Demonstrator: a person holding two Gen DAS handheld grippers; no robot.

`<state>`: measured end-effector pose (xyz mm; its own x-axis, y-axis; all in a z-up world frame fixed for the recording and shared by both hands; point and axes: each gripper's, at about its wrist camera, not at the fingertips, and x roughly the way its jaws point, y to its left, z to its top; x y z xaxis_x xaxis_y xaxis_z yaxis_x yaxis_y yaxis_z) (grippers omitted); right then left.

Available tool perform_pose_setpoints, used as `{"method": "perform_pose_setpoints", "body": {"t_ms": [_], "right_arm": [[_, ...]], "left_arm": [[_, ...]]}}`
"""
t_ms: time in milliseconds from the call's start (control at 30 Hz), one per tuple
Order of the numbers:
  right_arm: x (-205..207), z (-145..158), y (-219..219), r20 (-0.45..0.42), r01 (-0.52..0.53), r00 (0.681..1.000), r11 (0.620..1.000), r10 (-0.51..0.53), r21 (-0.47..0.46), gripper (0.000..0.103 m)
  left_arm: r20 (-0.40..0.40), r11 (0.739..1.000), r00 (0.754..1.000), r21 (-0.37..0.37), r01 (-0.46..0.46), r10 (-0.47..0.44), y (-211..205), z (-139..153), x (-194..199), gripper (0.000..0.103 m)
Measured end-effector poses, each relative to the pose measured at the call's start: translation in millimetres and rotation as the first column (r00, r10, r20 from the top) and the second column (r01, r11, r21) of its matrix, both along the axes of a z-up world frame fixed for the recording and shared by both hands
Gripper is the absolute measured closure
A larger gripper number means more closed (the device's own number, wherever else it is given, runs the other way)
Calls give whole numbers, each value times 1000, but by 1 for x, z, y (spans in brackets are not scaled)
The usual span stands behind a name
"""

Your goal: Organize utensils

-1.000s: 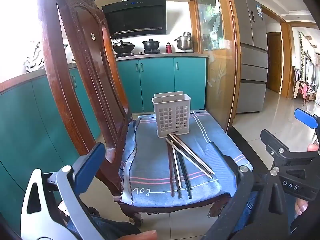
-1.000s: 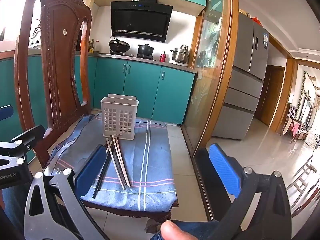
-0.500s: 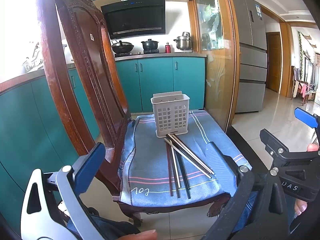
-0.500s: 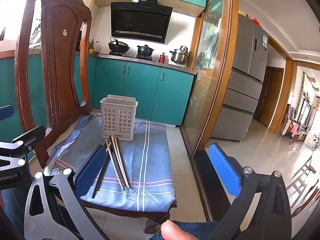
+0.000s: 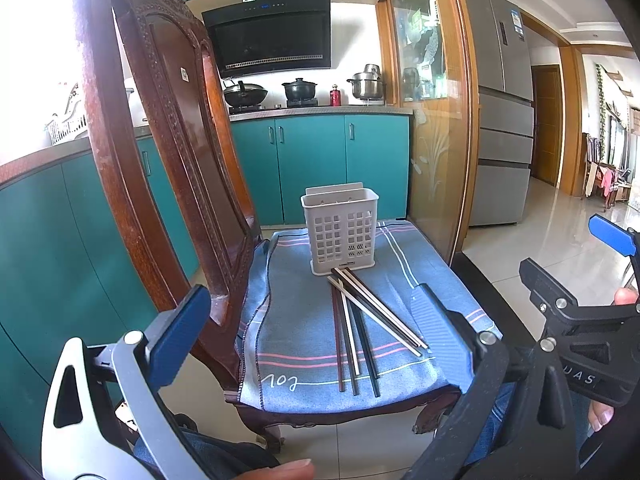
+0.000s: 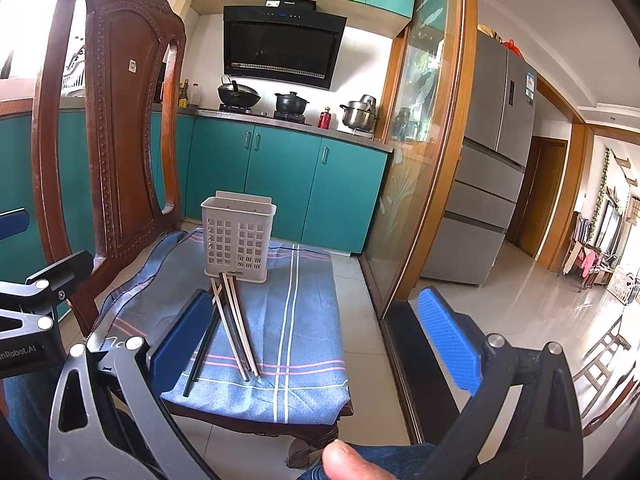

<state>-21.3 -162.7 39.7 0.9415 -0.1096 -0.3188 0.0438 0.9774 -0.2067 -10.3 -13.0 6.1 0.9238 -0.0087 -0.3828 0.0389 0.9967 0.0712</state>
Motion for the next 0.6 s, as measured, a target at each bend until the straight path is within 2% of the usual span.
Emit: {"method": "perform_pose_setpoints", "body": {"t_ms": [600], "right_arm": [[0, 3, -1, 6, -1, 1000, 1000, 1, 4, 2]], "left_arm": [[-5, 1000, 1000, 1, 4, -4, 0, 0, 1, 3]]}}
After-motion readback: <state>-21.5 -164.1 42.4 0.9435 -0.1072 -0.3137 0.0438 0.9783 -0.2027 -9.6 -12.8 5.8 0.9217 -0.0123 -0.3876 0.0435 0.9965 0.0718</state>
